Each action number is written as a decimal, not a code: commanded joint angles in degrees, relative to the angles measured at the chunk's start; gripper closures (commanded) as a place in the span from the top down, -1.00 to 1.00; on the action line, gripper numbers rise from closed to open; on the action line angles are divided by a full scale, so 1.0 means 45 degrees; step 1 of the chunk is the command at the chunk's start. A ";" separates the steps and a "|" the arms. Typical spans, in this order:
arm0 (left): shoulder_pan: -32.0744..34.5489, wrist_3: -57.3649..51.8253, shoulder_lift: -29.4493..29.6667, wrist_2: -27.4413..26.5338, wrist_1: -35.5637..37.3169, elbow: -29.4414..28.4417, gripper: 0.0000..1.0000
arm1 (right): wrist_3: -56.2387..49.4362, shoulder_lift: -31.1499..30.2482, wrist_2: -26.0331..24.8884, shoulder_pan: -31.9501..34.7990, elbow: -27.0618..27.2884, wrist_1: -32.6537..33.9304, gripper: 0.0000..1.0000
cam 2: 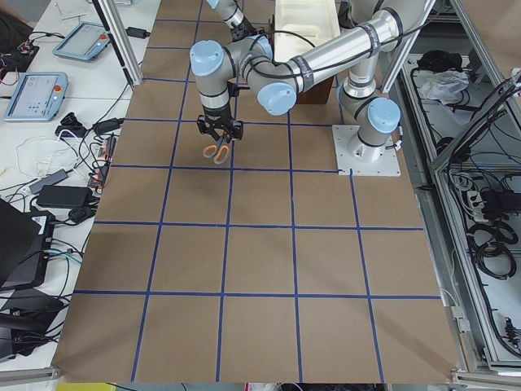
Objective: Place scissors in drawer with both arms
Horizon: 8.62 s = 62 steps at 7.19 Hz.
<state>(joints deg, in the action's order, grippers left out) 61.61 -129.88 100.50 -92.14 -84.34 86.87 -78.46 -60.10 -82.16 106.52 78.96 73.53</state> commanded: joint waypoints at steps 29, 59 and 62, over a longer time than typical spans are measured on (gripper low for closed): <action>0.3978 0.4959 -0.1866 0.0084 -0.2508 -0.0107 -1.00 | 0.3792 -0.2646 -0.1157 -0.2588 -0.1932 0.3875 1.00; 1.1956 1.5775 0.1343 0.1004 0.1173 -0.0435 0.68 | 1.6831 -0.7621 -0.1098 -0.4179 0.1516 0.1434 1.00; 0.9348 1.5891 0.0015 0.1589 -0.1429 -0.1317 0.68 | 1.6850 -0.7602 -0.1098 -0.4179 0.1516 0.1434 1.00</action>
<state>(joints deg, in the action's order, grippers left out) 109.10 -59.02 103.20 -86.03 -86.82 81.67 -2.67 -94.38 -87.10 87.71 85.78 79.98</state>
